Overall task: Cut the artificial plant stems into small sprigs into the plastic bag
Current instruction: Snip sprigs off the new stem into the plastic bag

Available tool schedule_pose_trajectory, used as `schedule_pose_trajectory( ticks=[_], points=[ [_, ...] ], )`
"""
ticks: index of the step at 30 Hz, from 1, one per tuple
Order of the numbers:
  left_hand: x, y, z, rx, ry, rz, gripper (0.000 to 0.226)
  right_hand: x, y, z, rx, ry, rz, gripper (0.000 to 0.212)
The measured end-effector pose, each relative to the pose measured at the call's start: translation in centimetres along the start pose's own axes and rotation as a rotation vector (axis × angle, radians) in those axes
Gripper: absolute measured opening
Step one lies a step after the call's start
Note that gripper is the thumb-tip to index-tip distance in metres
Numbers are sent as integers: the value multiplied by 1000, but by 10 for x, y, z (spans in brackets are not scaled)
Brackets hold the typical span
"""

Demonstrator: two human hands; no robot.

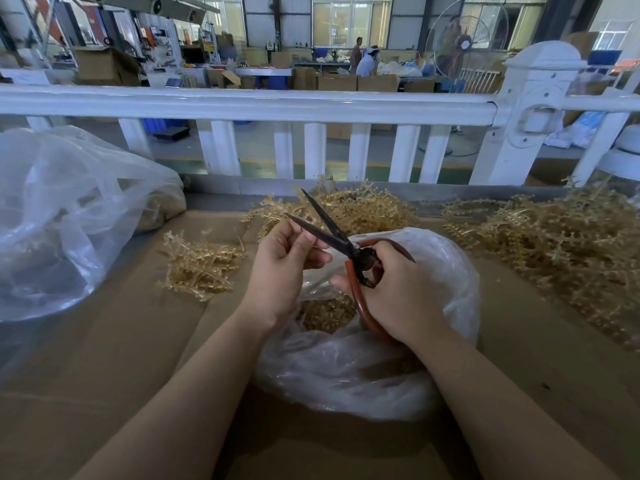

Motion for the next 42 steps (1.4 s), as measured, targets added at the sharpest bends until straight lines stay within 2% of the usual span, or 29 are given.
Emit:
schedule_pose_trajectory(
  ticks=[7,16,21,27,42],
  points=[
    [-1,-2,0,-11,46,62,16,0,-1,0,4,-8,-42,64],
    [-2,-2,2,-48,69,62,13,-5,-3,-2,1,3,-45,78],
    [-2,-1,1,-39,62,32,17,-5,-4,-3,2,-3,-54,66],
    [1,0,1,-54,71,12,18,-9,-5,-4,-2,-16,-46,76],
    [1,2,0,-44,68,37,14,-6,-3,-3,-7,-21,-40,80]
  ],
)
Point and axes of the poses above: each hand's wrist, its own z-axis towards the middle knuckle, its own y-axis out of the palm, x = y × z, the point moved 5 cm from there along z, towards the middle knuckle, and after that the axes turned 1 degree about -y, right-handed, at the moved point
